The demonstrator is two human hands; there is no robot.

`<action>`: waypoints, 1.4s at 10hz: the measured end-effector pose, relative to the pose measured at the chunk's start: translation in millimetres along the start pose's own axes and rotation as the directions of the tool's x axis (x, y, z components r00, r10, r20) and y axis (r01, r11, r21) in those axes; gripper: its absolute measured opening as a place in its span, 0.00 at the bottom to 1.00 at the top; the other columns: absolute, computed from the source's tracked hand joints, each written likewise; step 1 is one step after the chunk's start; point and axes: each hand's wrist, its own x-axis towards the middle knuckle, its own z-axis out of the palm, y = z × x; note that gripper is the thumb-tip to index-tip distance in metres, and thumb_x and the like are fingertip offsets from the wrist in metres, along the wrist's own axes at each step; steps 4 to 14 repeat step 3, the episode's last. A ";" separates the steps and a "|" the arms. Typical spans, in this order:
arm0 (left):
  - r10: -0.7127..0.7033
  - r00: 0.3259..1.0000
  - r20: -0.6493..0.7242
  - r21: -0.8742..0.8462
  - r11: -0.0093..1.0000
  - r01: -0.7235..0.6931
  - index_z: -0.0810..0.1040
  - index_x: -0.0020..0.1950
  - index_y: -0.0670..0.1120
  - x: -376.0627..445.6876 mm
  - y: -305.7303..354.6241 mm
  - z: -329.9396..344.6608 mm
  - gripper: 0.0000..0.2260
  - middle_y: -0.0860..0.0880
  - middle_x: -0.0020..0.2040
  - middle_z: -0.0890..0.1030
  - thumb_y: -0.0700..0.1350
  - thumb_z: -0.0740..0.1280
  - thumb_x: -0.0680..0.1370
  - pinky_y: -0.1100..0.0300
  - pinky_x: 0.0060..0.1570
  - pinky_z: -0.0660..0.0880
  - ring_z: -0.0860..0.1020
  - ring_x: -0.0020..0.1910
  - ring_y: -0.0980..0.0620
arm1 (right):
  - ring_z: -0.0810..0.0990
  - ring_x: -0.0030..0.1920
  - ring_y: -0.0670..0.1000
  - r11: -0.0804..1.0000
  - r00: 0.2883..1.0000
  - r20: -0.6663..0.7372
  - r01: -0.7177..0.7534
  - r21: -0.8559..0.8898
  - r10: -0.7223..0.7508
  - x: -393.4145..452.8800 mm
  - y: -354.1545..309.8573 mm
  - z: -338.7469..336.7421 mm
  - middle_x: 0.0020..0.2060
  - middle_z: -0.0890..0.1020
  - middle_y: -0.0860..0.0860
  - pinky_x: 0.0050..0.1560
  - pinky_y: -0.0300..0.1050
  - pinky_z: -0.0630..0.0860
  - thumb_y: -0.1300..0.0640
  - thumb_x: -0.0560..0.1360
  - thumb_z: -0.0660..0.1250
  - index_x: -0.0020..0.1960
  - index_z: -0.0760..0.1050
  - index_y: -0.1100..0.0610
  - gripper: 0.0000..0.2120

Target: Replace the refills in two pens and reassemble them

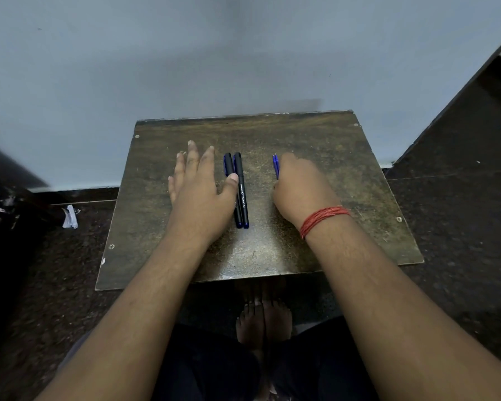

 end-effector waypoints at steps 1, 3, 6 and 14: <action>0.002 1.000 0.009 0.027 1.000 -0.002 0.56 0.80 0.50 -0.3 1.2 0.3 0.29 0.48 0.83 0.46 0.54 0.60 0.81 0.42 0.77 0.43 0.43 0.81 0.48 | 0.71 0.40 0.54 1.000 1.000 -0.007 -0.015 0.024 0.015 0.8 0.8 -3.1 0.40 0.69 0.51 0.35 0.44 0.66 0.64 0.78 0.61 0.58 0.70 0.60 0.08; 0.018 1.000 -0.014 0.076 0.997 -0.017 0.55 0.80 0.50 -0.5 3.5 0.0 0.29 0.48 0.83 0.47 0.55 0.59 0.82 0.41 0.77 0.42 0.43 0.81 0.47 | 0.73 0.43 0.53 0.998 0.992 -0.117 0.052 -0.036 -0.056 -4.6 3.9 -7.4 0.48 0.74 0.52 0.41 0.47 0.68 0.52 0.80 0.61 0.59 0.70 0.56 0.10; 0.018 1.000 -0.014 0.076 0.997 -0.017 0.55 0.80 0.50 -0.5 3.5 0.0 0.29 0.48 0.83 0.47 0.55 0.59 0.82 0.41 0.77 0.42 0.43 0.81 0.47 | 0.73 0.43 0.53 0.998 0.992 -0.117 0.052 -0.036 -0.056 -4.6 3.9 -7.4 0.48 0.74 0.52 0.41 0.47 0.68 0.52 0.80 0.61 0.59 0.70 0.56 0.10; 0.018 1.000 -0.014 0.076 0.997 -0.017 0.55 0.80 0.50 -0.5 3.5 0.0 0.29 0.48 0.83 0.47 0.55 0.59 0.82 0.41 0.77 0.42 0.43 0.81 0.47 | 0.73 0.43 0.53 0.998 0.992 -0.117 0.052 -0.036 -0.056 -4.6 3.9 -7.4 0.48 0.74 0.52 0.41 0.47 0.68 0.52 0.80 0.61 0.59 0.70 0.56 0.10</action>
